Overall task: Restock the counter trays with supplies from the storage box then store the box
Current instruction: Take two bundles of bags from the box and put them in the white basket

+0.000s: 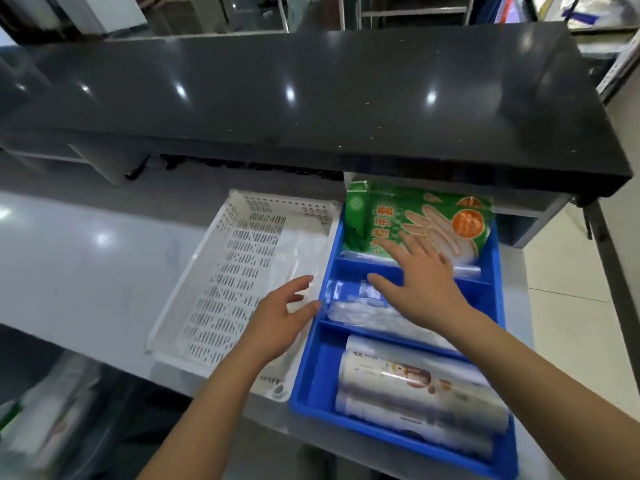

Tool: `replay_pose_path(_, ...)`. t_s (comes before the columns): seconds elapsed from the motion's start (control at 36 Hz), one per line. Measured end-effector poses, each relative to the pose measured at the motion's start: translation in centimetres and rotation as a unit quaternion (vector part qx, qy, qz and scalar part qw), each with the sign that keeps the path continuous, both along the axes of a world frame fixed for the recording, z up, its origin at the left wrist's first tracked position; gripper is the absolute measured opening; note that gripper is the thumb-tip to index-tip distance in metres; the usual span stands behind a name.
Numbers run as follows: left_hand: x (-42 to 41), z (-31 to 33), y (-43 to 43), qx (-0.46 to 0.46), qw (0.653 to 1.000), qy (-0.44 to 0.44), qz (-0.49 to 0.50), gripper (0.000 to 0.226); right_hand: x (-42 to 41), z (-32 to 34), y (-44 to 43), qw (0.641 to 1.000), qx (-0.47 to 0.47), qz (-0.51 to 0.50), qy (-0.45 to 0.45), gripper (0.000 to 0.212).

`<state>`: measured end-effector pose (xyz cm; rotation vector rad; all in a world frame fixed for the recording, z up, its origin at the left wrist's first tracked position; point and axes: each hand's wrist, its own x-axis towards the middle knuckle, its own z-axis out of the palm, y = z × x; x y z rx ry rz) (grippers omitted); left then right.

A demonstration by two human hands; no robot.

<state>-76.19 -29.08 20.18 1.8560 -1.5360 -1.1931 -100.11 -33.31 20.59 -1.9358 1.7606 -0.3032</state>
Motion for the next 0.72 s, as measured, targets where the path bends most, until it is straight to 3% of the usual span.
replay_pose_path(0.19,6.9,2.5,7.2,-0.076,0.995,-0.063,0.000,0.061,10.1,5.7,8.1,0.990,0.003,0.084,-0.116,0.058)
replay_pose_path(0.39,20.4,1.5,18.7,-0.143,0.978,-0.109,0.103,0.077,25.7,5.0,16.6,0.970,-0.053,0.148,-0.184,0.061)
replay_pose_path(0.5,29.5,-2.0,27.1,-0.116,0.959,-0.149,0.210,0.077,33.6,1.9,21.1,0.963,-0.030,0.216,-0.158,0.067)
replay_pose_path(0.72,40.0,-6.1,40.5,-0.008,0.908,-0.101,0.406,0.080,46.3,-0.4,25.2,0.941,0.059,0.323,-0.084,0.068)
